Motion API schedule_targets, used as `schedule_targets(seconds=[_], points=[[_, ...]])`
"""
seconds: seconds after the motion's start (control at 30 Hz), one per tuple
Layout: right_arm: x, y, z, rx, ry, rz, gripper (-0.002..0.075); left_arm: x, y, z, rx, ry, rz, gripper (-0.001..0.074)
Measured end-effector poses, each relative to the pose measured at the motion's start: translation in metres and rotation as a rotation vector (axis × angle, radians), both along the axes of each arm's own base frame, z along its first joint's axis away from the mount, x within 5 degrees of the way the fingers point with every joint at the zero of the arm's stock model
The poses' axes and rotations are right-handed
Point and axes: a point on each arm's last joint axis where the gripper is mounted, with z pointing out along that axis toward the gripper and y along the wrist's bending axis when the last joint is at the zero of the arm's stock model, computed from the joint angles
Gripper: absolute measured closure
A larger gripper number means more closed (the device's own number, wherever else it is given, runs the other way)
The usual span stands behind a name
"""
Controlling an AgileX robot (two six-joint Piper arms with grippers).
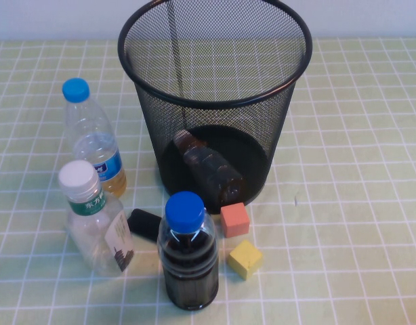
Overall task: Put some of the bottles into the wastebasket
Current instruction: Pick up a bottle from the table with left arm
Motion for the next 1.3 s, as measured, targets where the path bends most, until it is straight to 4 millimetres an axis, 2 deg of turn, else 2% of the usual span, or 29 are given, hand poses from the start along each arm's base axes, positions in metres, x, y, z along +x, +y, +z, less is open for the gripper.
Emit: schedule_targets(seconds=[0.2,0.33,0.6,0.7,0.8,0.93,1.13,1.3], points=[[0.000,0.000,0.000,0.000,0.000,0.000,0.0726,0.001,0.000,0.002,0.000,-0.025,0.002,0.0740],[0.000,0.000,0.000,0.000,0.000,0.000,0.0726,0.003,0.001,0.013,-0.006,-0.145,0.010,0.0739],[0.000,0.000,0.000,-0.002,0.000,0.000,0.0726,-0.001,0.004,0.052,-0.034,-0.589,0.041,0.0739],[0.000,0.000,0.000,-0.002,0.000,0.000,0.0726,-0.008,0.005,0.069,-0.123,-0.787,0.045,0.0740],[0.000,0.000,0.000,-0.002,0.000,0.000,0.0726,-0.014,0.005,0.079,-0.188,-0.905,0.028,0.0739],[0.000,0.000,0.000,-0.002,0.000,0.000,0.0726,-0.019,0.001,0.100,-0.187,-0.900,-0.030,0.0739],[0.000,0.000,0.000,0.000,0.000,0.000,0.0726,-0.036,-0.001,0.151,-0.160,-0.876,-0.046,0.0739],[0.000,0.000,0.000,0.000,0.000,0.000,0.0726,-0.034,0.006,0.188,-0.174,-0.661,0.037,0.0739]])
